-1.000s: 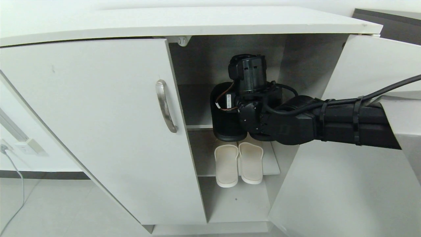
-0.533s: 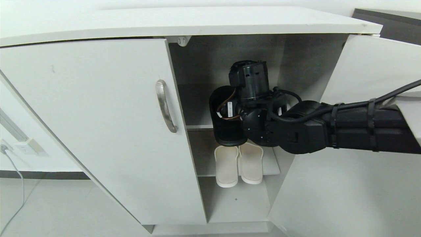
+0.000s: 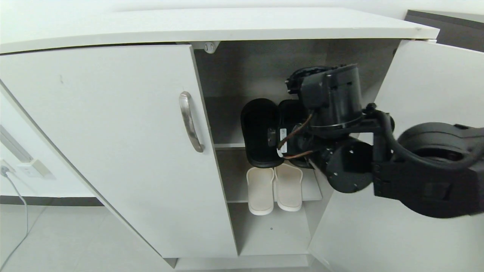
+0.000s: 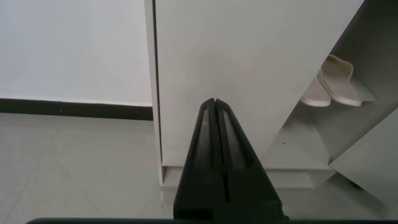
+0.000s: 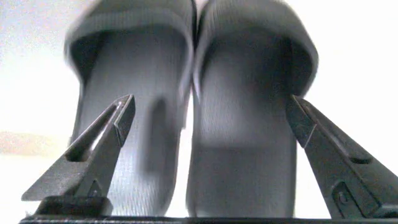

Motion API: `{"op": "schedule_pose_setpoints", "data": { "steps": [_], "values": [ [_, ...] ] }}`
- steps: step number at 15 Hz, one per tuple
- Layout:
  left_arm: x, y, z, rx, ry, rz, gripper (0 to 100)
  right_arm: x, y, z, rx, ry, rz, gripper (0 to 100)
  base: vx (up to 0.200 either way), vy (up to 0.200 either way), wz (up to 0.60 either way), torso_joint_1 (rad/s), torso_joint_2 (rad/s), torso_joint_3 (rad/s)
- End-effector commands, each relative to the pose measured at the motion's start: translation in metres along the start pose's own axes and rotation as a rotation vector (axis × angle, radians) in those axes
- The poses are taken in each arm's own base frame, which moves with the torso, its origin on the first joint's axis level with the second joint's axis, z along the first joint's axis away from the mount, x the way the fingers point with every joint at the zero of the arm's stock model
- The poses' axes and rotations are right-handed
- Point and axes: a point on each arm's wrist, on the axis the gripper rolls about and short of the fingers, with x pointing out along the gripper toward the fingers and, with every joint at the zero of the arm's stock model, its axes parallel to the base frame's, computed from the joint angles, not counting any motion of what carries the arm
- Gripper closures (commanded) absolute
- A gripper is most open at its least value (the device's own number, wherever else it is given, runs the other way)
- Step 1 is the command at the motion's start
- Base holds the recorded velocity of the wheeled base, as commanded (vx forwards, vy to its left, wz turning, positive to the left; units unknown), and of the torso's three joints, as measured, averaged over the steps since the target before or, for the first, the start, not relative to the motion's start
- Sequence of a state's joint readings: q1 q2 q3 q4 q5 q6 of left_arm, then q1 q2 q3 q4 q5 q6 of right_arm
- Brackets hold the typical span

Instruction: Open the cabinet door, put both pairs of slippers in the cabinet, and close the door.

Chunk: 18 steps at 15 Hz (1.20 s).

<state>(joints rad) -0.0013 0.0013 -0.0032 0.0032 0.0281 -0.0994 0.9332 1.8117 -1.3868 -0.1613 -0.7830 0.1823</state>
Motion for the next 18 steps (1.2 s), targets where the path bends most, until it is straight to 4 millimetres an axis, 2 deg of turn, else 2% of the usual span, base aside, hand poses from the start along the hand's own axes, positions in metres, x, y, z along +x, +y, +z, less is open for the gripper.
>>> {"op": "schedule_pose_setpoints", "data": {
  "steps": [1, 2, 4, 5, 11, 18],
  "values": [
    [0.0, 0.0, 0.0, 0.0, 0.0, -0.001, 100, -0.04, -0.021, 0.005, 0.034, -0.033, 0.08, 0, 0.0, 0.0, 0.0, 0.0, 0.0, 0.0],
    [0.0, 0.0, 0.0, 0.0, 0.0, -0.001, 100, -0.055, -0.029, -0.005, 0.031, -0.03, 0.193, 0, 0.0, 0.0, 0.0, 0.0, 0.0, 0.0],
    [0.0, 0.0, 0.0, 0.0, 0.0, -0.001, 100, -0.063, -0.036, -0.018, 0.011, -0.02, 0.26, 0, 0.0, 0.0, 0.0, 0.0, 0.0, 0.0],
    [0.0, 0.0, 0.0, 0.0, 0.0, -0.001, 100, -0.064, -0.037, -0.025, 0.0, -0.015, 0.27, 100, 0.0, 0.0, 0.0, 0.0, 0.0, 0.0],
    [0.0, 0.0, 0.0, 0.003, 0.0, -0.002, 100, -0.066, -0.038, -0.046, -0.038, -0.017, 0.286, 100, 0.0, 0.0, 0.0, 0.0, 0.0, 0.0],
    [0.0, 0.0, 0.0, 0.003, 0.0, -0.001, 100, -0.066, -0.034, -0.048, -0.034, -0.028, 0.297, 100, 0.0, 0.0, 0.0, 0.0, 0.0, 0.0]
  ]
}}
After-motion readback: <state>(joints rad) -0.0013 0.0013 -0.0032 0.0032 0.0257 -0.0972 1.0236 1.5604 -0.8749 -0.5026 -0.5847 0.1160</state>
